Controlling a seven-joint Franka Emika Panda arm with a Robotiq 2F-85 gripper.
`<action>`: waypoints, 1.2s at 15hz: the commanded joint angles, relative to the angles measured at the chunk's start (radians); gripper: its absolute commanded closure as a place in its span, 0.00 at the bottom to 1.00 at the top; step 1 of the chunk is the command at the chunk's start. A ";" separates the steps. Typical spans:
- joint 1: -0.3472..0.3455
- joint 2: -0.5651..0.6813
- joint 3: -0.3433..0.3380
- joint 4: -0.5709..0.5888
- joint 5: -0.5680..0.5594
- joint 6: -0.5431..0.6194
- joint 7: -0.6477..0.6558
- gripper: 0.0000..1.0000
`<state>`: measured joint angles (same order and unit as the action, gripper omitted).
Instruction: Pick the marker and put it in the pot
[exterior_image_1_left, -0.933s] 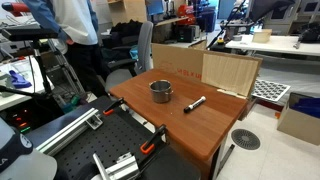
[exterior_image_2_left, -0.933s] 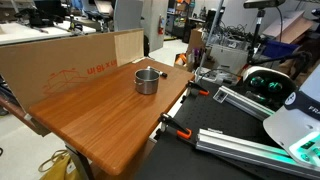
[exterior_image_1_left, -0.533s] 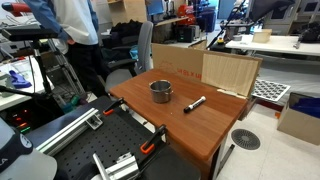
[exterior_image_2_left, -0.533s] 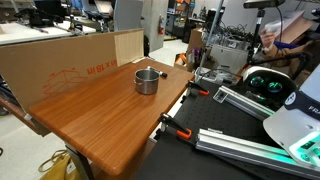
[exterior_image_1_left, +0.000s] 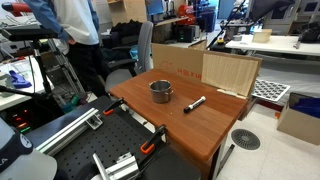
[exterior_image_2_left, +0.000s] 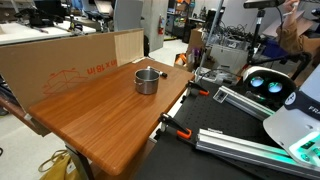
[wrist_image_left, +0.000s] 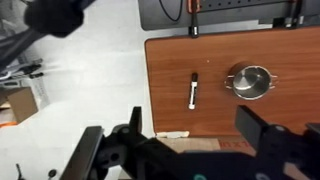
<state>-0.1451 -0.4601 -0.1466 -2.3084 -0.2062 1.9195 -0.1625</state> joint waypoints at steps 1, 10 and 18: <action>0.006 0.000 -0.005 0.002 -0.002 -0.002 0.002 0.00; 0.007 -0.001 -0.011 -0.008 -0.001 0.021 -0.006 0.00; 0.008 0.050 -0.030 -0.062 0.048 0.051 0.015 0.00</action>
<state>-0.1450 -0.4349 -0.1542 -2.3562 -0.1982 1.9246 -0.1465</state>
